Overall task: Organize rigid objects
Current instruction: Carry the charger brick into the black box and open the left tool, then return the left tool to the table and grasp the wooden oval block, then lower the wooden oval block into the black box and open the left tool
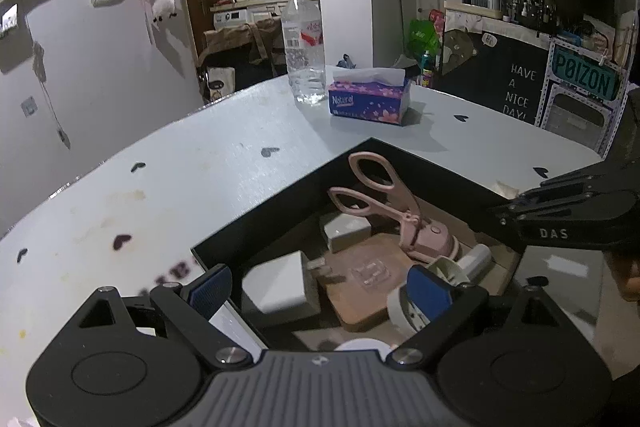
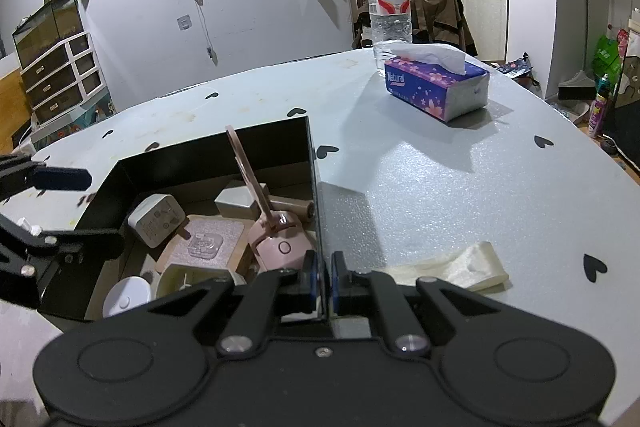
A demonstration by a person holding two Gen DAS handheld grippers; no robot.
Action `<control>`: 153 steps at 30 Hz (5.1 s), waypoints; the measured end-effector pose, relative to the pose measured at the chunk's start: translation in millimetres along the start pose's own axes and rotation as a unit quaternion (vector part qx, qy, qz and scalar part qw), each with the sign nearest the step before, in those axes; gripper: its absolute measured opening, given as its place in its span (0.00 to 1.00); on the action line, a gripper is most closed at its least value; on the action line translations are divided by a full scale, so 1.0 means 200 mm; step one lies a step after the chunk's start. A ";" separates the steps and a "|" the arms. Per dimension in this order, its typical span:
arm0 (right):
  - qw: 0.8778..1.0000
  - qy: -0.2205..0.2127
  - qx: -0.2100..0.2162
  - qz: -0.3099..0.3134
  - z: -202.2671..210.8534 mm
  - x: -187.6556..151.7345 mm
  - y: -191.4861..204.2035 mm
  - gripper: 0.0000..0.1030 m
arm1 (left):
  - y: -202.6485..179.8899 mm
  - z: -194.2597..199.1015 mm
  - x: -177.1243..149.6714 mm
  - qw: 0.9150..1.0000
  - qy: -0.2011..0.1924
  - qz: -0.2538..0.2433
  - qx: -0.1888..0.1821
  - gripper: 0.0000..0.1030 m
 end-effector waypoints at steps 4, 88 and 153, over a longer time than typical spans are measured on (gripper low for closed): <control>1.000 0.000 0.000 0.000 0.00 0.00 0.00 0.07 | -0.03 0.01 -0.01 1.000 0.007 0.003 -0.004 0.91; 1.000 0.003 -0.023 0.005 -0.01 0.00 0.00 0.05 | 0.92 0.66 -0.61 0.959 -0.010 0.155 0.238 1.00; 1.000 0.005 -0.020 0.005 0.01 0.00 0.01 0.05 | -0.11 0.11 0.01 0.986 -0.040 0.159 -0.021 0.81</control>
Point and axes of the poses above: each gripper's, at about its wrist camera, not at the fingertips, and z roughly against the way its jaws point, y to its left, x to its top, the point moved 10 cm from there along -z, roughly the way its jaws point, and after that the axes turned 14 degrees about -y, right-handed, at the moved point
